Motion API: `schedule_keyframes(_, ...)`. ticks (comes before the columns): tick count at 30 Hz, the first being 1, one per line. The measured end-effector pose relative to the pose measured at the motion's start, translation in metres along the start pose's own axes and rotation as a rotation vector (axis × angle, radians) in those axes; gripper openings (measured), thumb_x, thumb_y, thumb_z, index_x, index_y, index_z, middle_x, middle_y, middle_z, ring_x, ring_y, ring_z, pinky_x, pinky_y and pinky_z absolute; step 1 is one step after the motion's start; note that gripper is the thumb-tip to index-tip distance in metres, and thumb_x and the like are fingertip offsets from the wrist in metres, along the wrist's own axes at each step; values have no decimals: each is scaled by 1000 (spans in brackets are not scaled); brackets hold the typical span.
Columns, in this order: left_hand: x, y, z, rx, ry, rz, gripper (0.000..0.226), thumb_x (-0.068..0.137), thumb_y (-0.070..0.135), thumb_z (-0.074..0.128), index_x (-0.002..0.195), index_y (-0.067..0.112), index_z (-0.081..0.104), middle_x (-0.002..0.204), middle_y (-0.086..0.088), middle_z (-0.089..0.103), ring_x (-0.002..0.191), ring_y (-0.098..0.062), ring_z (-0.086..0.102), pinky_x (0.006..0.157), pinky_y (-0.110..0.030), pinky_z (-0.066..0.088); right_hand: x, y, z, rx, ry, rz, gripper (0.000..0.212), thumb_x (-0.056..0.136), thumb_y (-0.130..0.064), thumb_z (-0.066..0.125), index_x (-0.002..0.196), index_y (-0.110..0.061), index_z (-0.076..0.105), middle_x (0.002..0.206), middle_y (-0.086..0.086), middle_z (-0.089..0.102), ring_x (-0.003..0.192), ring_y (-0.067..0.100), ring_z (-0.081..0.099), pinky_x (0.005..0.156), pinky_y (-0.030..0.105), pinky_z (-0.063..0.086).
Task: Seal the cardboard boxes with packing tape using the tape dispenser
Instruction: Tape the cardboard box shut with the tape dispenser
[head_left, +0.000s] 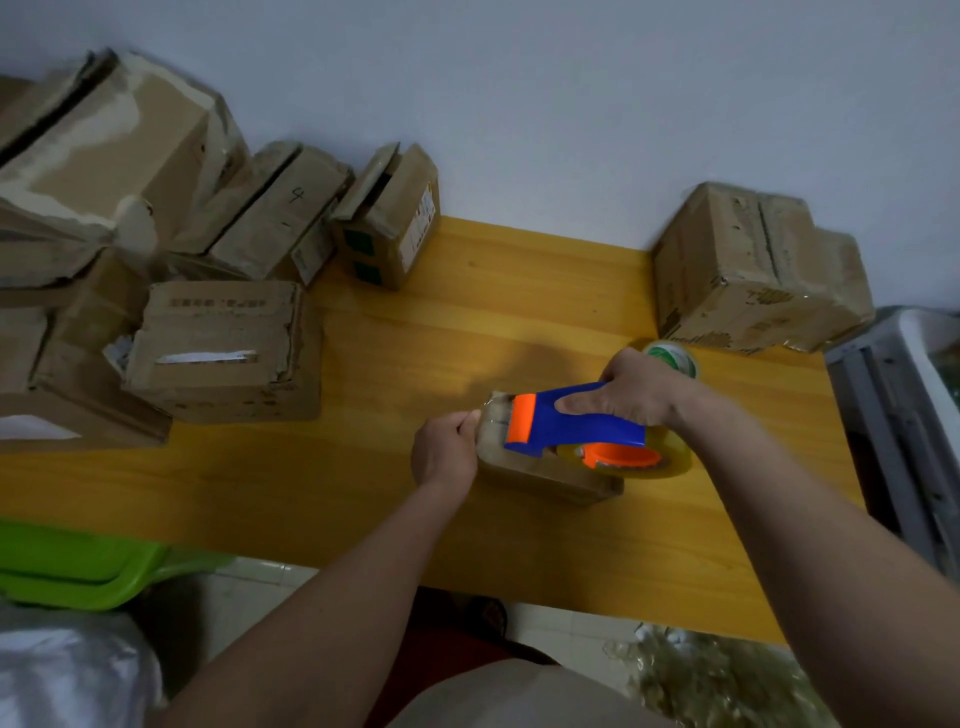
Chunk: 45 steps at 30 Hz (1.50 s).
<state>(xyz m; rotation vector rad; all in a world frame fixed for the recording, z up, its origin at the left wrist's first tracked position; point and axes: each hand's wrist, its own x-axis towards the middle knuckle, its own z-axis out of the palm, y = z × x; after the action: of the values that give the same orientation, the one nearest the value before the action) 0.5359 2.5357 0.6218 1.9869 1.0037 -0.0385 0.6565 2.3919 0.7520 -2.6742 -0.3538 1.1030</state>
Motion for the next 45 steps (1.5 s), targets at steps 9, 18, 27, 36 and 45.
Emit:
schedule_keyframes(9, 15, -1, -4, 285, -174, -18, 30, 99, 20, 46, 120, 4, 59, 125, -17, 60, 116, -33, 55, 90, -37, 44, 2, -1, 2, 4, -1, -15, 55, 73, -61, 70, 87, -8, 61, 86, 11, 67, 83, 26, 64, 69, 34, 51)
schedule_keyframes(18, -26, -24, -14, 274, -407, 673, 79, 91, 11, 43, 155, 15, -4, 162, 3, -10, 148, -8, -10, 120, -31, 16, 1, 0, -1, 13, -17, -10, 61, 71, -60, 72, 94, -4, 65, 94, 16, 70, 89, 31, 66, 77, 40, 54)
schedule_keyframes(27, -27, -12, -13, 993, -332, 592, 113, 85, 35, 64, 147, 13, -28, 155, -3, -34, 145, -23, -24, 116, -61, -6, -8, 6, -10, 56, -73, -17, 57, 72, -57, 73, 99, -9, 62, 89, 7, 69, 83, 21, 67, 74, 32, 55)
schedule_keyframes(36, -35, -8, -12, 1042, -318, 533, 105, 89, 28, 60, 148, 15, -26, 155, -3, -33, 147, -28, -19, 115, -62, -7, -20, 37, -18, 28, -55, 2, 51, 71, -57, 73, 92, -12, 63, 86, 5, 69, 80, 19, 66, 62, 27, 51)
schedule_keyframes(45, -37, -2, -6, 993, -288, 505, 104, 90, 30, 62, 149, 12, -23, 156, -7, -31, 144, -28, -25, 116, -59, -9, -14, 53, -15, 68, -9, 65, 56, 71, -56, 75, 96, -7, 64, 92, 10, 68, 85, 22, 64, 67, 30, 51)
